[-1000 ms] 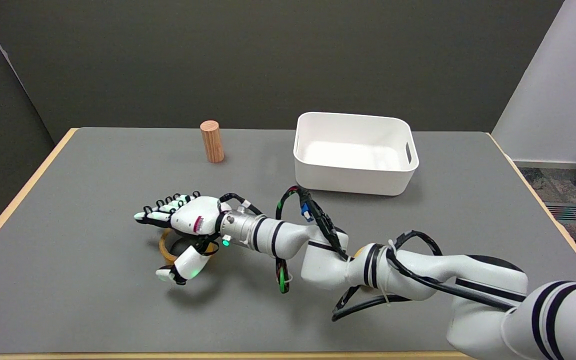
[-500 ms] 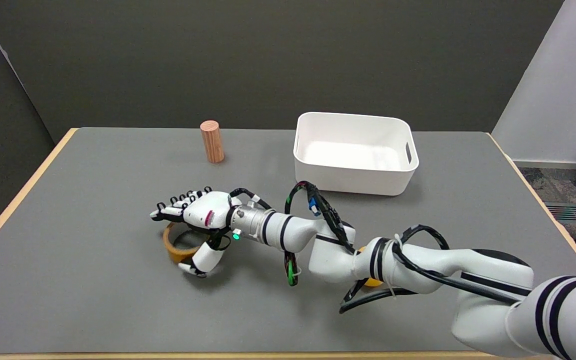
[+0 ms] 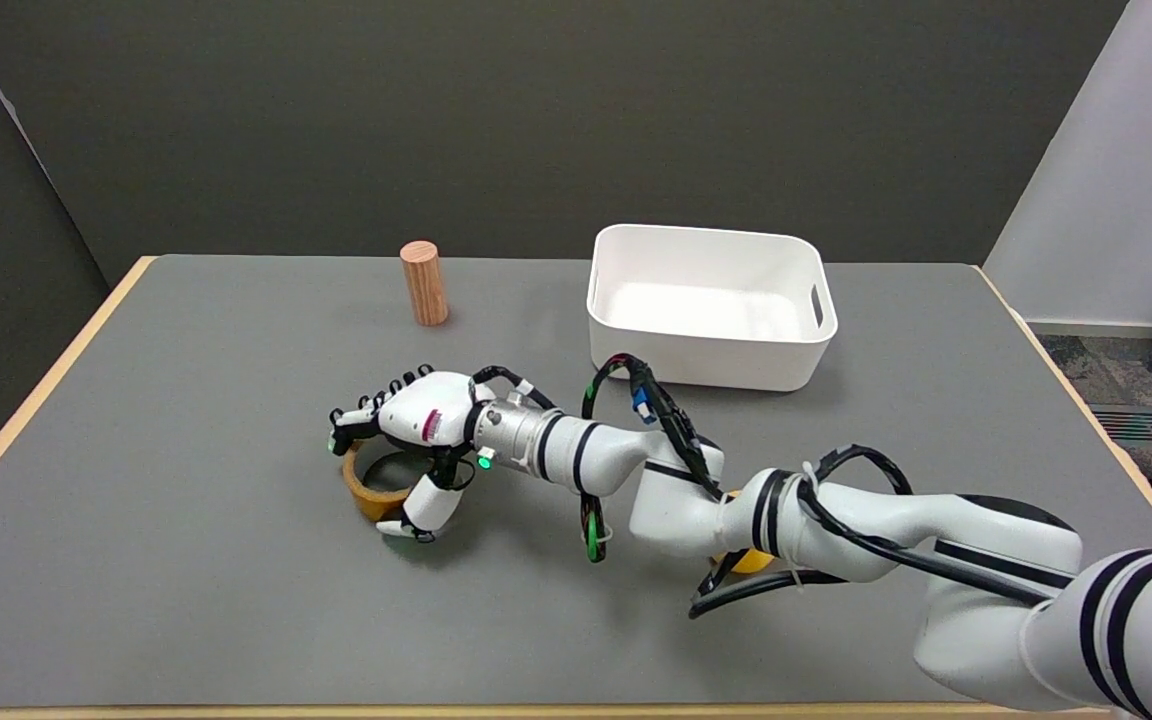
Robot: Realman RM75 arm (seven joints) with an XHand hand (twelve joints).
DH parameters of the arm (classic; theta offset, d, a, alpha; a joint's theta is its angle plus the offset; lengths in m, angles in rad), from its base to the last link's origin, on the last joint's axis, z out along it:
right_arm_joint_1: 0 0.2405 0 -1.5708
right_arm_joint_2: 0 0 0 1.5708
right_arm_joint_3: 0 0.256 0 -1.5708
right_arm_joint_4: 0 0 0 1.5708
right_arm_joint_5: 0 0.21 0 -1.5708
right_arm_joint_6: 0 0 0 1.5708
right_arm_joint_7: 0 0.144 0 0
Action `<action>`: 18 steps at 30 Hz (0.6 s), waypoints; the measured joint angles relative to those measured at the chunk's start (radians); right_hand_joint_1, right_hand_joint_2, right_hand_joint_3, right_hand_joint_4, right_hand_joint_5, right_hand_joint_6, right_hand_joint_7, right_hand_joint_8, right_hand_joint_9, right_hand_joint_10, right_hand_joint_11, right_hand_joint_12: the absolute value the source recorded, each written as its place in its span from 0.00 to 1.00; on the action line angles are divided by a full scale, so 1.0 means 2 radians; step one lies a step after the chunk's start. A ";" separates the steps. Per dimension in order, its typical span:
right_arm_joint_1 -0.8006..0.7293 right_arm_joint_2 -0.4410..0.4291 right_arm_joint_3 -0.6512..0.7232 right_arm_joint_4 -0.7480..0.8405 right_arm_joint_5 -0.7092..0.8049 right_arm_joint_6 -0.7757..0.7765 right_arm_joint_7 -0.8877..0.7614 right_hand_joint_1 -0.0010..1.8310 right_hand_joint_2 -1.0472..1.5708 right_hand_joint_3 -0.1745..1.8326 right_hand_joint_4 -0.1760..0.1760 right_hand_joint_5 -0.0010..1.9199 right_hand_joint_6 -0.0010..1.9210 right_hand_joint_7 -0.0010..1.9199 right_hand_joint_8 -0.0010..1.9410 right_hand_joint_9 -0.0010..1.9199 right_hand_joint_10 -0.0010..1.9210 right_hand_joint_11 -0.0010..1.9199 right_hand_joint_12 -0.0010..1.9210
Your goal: Pick up yellow tape.
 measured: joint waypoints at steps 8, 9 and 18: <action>-0.004 0.005 0.011 0.008 0.001 0.004 0.000 0.63 0.79 0.31 0.45 0.34 0.81 0.45 0.69 0.44 0.67 0.45 0.92; -0.005 0.006 0.012 0.009 0.001 0.004 0.000 0.63 0.79 0.32 0.45 0.34 0.81 0.45 0.69 0.44 0.68 0.45 0.93; -0.006 0.019 0.037 0.045 0.001 0.010 -0.003 0.64 0.77 0.37 0.41 0.35 0.81 0.47 0.68 0.44 0.73 0.46 0.96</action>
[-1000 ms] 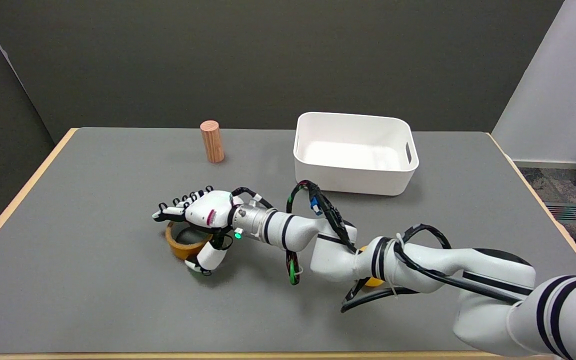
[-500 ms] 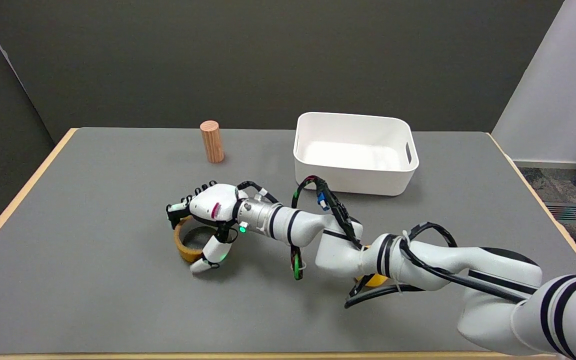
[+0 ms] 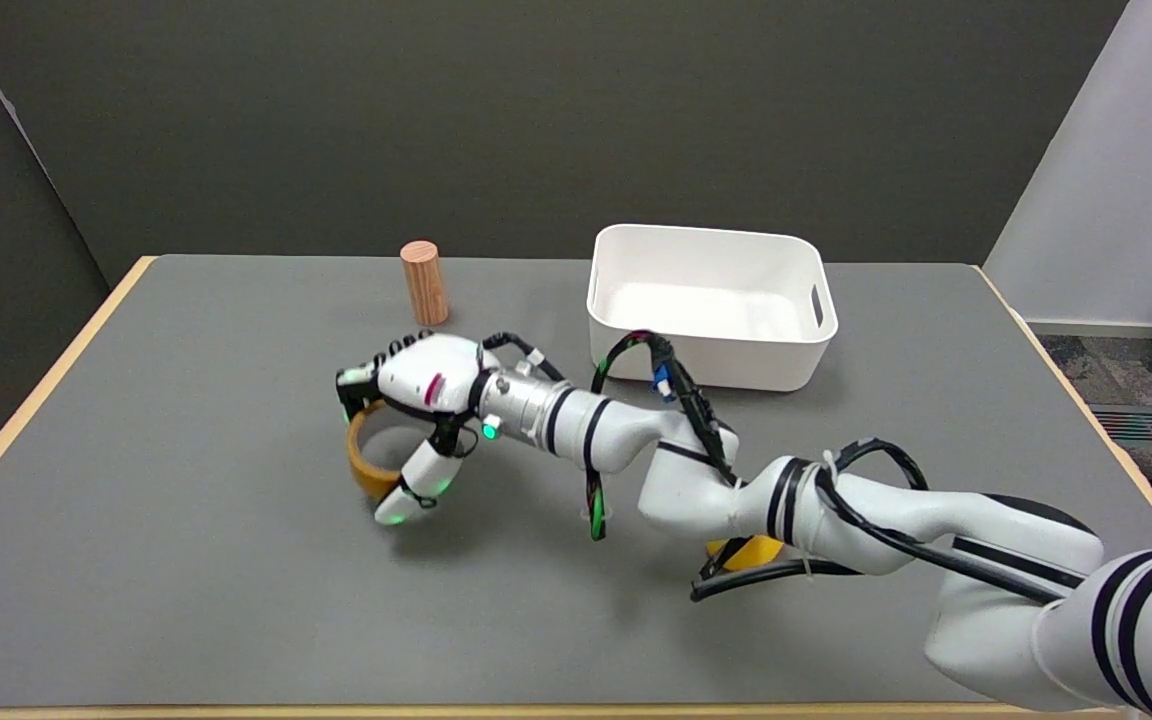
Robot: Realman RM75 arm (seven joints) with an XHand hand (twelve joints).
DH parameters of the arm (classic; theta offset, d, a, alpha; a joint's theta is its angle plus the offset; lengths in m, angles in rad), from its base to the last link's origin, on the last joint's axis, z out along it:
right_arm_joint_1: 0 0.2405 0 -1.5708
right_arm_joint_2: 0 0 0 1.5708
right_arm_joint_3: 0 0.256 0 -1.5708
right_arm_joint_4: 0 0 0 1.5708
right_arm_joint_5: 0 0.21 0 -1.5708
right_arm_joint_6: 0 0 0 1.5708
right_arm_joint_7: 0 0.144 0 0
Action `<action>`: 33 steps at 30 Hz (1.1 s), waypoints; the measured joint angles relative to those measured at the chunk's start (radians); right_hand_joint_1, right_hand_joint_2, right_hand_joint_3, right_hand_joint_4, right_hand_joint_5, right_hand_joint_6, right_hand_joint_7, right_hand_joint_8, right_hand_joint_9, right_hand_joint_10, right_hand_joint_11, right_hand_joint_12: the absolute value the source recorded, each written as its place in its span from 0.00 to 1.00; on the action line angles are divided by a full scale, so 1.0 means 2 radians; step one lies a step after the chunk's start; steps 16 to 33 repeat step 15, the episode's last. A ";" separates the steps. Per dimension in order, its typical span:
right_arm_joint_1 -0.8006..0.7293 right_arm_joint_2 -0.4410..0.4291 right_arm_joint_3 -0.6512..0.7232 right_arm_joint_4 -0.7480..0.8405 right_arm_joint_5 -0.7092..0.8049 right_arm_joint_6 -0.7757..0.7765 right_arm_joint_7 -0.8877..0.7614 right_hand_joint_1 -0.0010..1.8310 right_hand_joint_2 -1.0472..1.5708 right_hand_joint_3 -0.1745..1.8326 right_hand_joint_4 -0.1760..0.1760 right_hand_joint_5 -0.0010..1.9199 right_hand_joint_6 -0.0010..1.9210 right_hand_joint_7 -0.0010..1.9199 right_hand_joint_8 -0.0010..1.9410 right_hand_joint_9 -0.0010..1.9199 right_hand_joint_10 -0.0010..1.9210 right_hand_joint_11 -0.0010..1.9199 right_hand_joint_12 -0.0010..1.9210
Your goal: Pick up yellow tape.
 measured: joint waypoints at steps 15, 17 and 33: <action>0.002 0.054 0.156 0.122 -0.001 0.000 -0.110 0.64 0.77 0.37 0.40 0.35 0.81 0.46 0.69 0.45 0.73 0.46 0.97; 0.002 0.054 0.156 0.122 -0.001 0.000 -0.110 0.64 0.77 0.37 0.40 0.35 0.81 0.46 0.69 0.45 0.73 0.46 0.97; 0.002 0.054 0.156 0.122 -0.001 0.000 -0.110 0.64 0.77 0.37 0.40 0.35 0.81 0.46 0.69 0.45 0.73 0.46 0.97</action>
